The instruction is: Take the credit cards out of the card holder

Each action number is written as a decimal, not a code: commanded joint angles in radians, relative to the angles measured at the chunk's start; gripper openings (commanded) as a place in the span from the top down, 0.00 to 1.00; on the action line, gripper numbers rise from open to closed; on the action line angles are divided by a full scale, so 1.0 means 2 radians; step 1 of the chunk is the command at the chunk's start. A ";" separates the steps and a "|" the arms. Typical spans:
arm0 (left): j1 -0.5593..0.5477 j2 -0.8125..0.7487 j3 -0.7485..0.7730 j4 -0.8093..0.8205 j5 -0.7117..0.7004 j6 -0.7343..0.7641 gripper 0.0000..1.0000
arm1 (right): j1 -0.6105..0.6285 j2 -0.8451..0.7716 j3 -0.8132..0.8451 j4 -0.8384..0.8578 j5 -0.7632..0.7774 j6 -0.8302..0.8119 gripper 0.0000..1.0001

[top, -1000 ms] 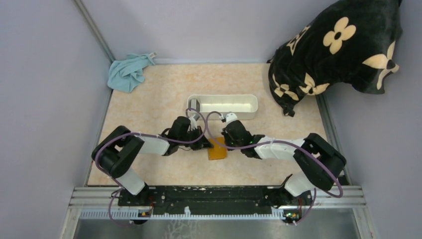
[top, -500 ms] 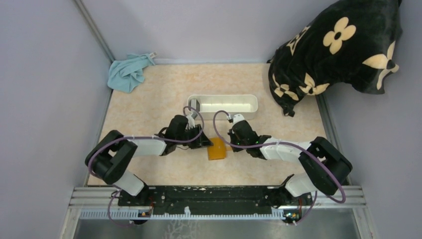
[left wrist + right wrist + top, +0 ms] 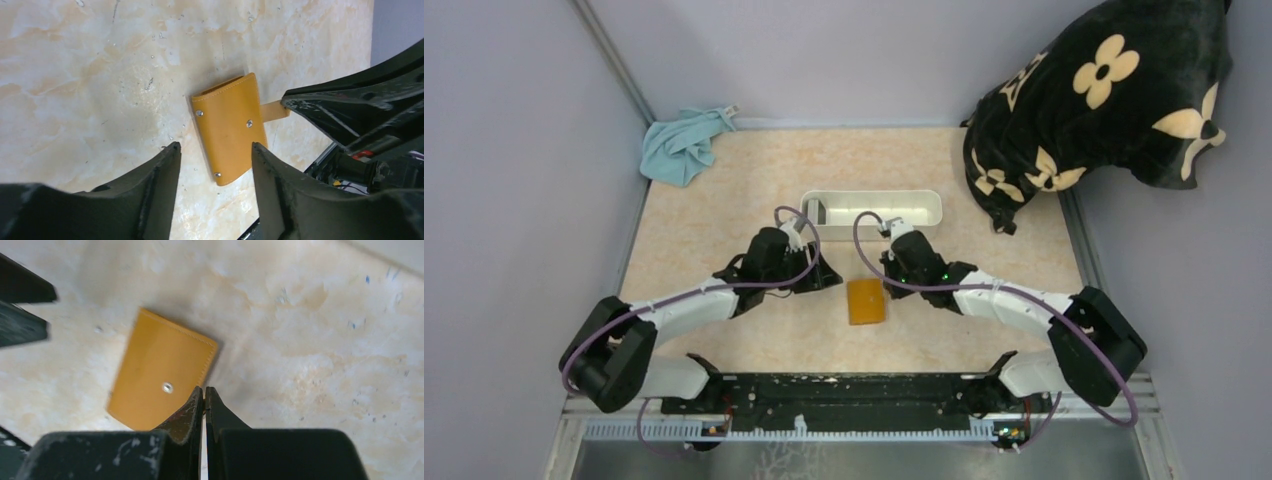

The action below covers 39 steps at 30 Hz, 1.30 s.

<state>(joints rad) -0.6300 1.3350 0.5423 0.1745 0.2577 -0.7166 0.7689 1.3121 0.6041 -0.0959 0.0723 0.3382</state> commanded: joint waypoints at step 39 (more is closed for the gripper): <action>0.004 -0.093 -0.031 -0.045 -0.049 0.003 0.27 | 0.000 -0.032 0.129 -0.096 -0.003 -0.016 1.00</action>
<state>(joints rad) -0.6258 1.1545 0.4908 0.0669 0.1459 -0.7097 0.7700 1.2308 0.8459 -0.3069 0.0097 0.3069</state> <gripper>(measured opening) 0.729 0.009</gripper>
